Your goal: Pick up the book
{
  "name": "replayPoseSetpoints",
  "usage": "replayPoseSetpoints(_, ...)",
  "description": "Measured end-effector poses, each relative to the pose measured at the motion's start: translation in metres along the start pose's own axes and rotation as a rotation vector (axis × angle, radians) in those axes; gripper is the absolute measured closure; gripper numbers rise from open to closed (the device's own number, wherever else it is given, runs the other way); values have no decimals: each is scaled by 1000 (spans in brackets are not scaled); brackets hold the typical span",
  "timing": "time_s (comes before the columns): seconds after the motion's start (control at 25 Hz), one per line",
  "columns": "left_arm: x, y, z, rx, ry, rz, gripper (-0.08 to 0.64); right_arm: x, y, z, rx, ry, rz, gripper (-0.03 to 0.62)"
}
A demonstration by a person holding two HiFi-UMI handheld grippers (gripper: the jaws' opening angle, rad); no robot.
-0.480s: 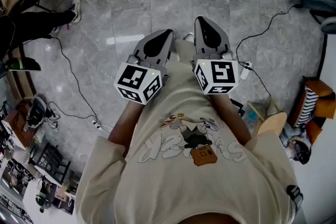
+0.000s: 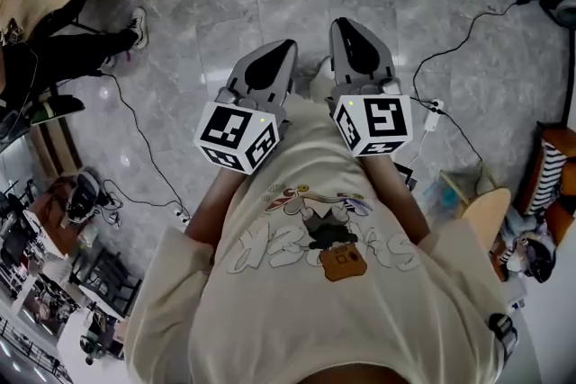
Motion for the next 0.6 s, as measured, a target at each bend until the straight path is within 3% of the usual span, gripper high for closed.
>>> replayPoseSetpoints(0.2,-20,-1,-14,13,-19,11,555,-32,-4,35,-37,41,-19,568)
replayPoseSetpoints(0.4,-47,-1,-41,24,12,-47,555,-97,-8,64,-44,176,-174,568)
replayPoseSetpoints(0.6,-62,-7,-43,37,-4,-64,555,-113,-2,78,-26,189,-138,568)
Point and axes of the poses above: the fingertips, and each gripper's own axes: z backward along the fingers, x to its left, y out of its underside, the point moved 5 cm from there along z, backward along the fingers, and after that the axes turned 14 degrees about -z, right-handed, at the moved point
